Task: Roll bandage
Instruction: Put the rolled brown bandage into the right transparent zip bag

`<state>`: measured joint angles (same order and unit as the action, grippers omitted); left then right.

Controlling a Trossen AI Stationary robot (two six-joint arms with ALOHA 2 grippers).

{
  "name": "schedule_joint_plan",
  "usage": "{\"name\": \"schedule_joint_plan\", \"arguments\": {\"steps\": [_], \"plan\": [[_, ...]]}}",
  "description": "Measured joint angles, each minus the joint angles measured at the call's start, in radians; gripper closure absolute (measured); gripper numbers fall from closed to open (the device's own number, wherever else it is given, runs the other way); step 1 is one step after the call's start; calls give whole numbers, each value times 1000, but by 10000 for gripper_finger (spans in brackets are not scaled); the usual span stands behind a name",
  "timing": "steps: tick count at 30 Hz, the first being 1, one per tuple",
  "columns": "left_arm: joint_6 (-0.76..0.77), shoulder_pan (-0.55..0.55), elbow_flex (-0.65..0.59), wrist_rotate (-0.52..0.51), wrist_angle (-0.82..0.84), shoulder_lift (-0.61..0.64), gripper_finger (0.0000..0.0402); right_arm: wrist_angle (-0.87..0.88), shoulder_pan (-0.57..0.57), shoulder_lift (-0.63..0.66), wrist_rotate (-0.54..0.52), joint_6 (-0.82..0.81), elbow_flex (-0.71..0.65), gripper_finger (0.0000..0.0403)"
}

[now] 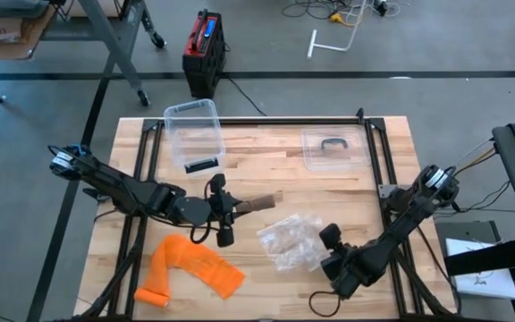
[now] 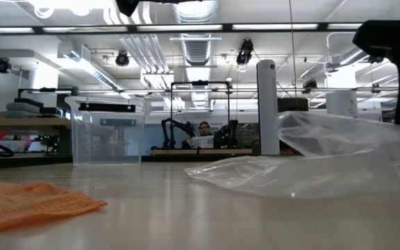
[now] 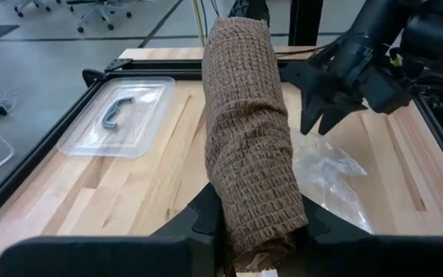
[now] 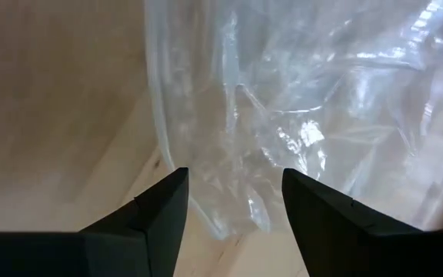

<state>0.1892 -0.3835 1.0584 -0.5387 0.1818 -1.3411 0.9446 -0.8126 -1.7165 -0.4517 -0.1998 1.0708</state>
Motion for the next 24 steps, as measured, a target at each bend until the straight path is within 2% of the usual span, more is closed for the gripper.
{"name": "schedule_joint_plan", "arguments": {"steps": [3, 10, 17, 24], "plan": [[4, -7, 0, -2, 4, 0, 340, 40, -22, -5, 16, -78, 20, 196], [8, -24, -1, -2, 3, 0, 340, -18, -117, -5, -3, -296, 13, 199], [8, -25, -1, -2, -20, 0, 343, -20, -163, -80, -81, -431, 24, 200], [8, -26, -1, -2, -32, 0, 344, -40, -163, -191, -188, -469, 51, 188]]}}
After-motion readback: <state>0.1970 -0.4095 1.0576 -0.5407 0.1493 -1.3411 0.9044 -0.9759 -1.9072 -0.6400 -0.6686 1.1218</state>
